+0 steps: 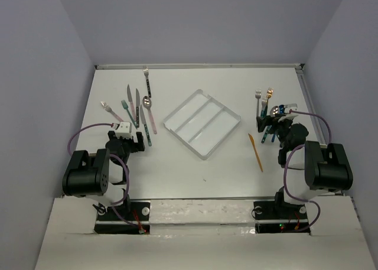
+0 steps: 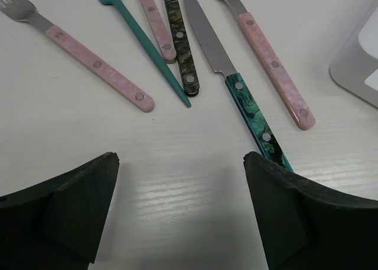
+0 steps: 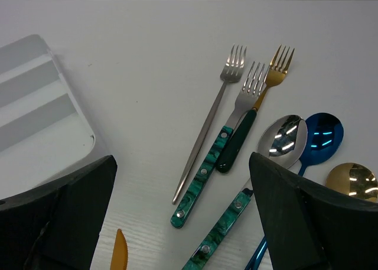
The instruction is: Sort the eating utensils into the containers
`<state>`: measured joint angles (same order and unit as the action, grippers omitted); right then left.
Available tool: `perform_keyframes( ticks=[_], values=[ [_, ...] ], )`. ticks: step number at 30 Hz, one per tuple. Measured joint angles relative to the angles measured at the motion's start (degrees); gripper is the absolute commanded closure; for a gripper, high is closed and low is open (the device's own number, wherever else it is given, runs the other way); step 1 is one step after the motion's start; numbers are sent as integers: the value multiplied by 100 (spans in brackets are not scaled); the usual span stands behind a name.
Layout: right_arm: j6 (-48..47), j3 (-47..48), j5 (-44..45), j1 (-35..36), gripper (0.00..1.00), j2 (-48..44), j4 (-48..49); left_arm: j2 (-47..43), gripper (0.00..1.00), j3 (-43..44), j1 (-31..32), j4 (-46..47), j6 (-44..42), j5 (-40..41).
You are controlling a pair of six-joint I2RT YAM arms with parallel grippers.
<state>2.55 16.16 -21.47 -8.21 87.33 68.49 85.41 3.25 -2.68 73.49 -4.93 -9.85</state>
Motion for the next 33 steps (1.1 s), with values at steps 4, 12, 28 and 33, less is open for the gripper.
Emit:
perform_keyframes(
  ticks=[4, 12, 28, 33],
  values=[
    [-24, 2, -85, 0, 0, 0, -42, 0, 1, 0, -2, 0, 0, 2],
    [387, 501, 28, 4, 0, -1187, -1543, -1086, 1, 350, -382, -468, 162, -520],
    [1333, 5248, 2706, 31, 21, -992, -7606, -984, 2, 4693, -1016, -6157, -822, -1123],
    [1447, 5005, 3244, 31, 37, -37, -9254, -981, 1, 4201, -1019, -6411, -968, -848]
  ],
)
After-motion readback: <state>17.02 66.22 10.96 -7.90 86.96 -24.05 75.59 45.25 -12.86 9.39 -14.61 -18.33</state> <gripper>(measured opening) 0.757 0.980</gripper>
